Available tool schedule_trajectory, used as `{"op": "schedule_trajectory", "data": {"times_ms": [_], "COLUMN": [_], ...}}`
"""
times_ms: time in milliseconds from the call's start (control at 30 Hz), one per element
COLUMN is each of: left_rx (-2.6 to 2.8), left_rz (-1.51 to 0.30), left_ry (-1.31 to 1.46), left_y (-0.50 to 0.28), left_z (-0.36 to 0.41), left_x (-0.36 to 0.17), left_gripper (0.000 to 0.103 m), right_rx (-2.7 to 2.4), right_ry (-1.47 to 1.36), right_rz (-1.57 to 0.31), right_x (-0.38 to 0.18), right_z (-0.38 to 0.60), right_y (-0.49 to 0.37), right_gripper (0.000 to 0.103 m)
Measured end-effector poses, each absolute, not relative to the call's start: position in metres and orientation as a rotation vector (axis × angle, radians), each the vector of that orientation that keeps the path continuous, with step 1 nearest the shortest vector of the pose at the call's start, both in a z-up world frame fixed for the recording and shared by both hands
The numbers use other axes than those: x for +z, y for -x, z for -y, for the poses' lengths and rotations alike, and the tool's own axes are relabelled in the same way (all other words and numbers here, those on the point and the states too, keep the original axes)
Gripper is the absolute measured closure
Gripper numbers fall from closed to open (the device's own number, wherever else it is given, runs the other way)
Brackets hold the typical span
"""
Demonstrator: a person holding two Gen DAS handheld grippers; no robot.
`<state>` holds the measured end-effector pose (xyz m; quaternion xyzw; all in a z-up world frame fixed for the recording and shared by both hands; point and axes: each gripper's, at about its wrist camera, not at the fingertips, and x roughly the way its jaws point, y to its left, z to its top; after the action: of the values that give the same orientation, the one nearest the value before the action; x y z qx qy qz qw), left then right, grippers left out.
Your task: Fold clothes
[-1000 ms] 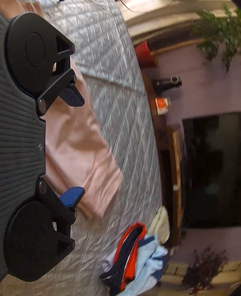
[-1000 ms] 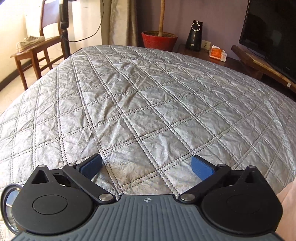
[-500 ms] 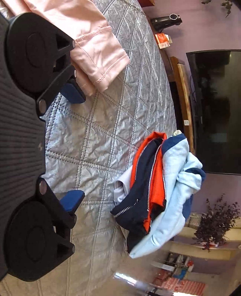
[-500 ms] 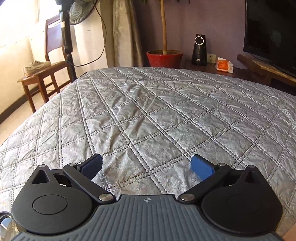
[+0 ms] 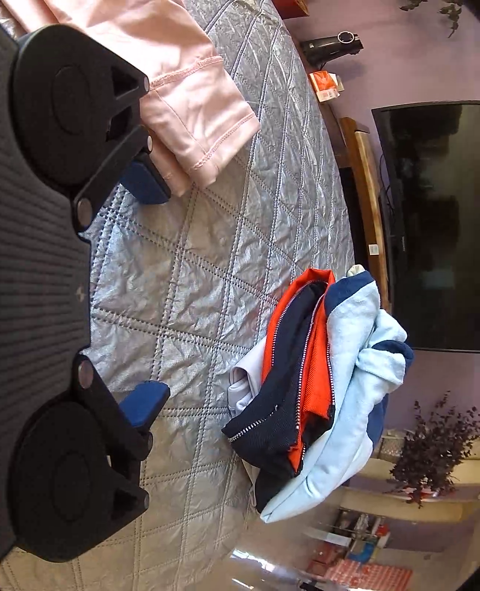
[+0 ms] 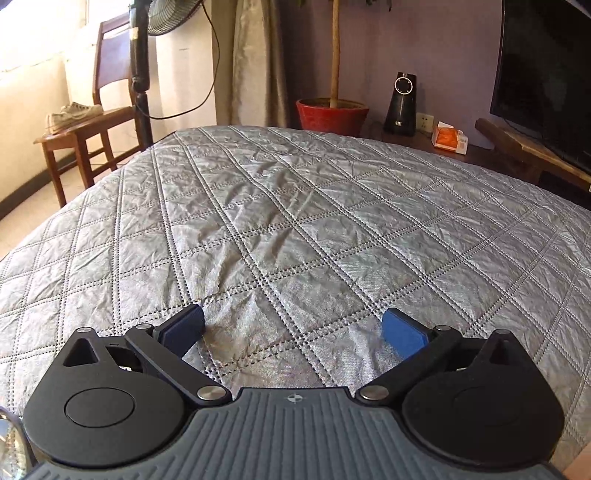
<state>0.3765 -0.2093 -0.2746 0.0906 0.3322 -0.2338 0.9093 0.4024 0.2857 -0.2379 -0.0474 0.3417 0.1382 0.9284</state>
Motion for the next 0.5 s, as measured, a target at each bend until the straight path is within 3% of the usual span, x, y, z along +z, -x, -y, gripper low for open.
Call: {"op": "schedule_trajectory", "data": {"times_ms": [500], "left_rx": [-0.479], "left_rz": [-0.686], "left_ry": [-0.19], "left_y": [-0.3768], "left_z": [0.2119], "left_x": [-0.2743], "left_gripper": [0.0], "right_rx": [0.283], "right_ry": [0.097], "right_rz": [-0.701], "right_x": [-0.2378], "right_z": [-0.2851], "right_y": [-0.4032], "right_gripper": [0.0]}}
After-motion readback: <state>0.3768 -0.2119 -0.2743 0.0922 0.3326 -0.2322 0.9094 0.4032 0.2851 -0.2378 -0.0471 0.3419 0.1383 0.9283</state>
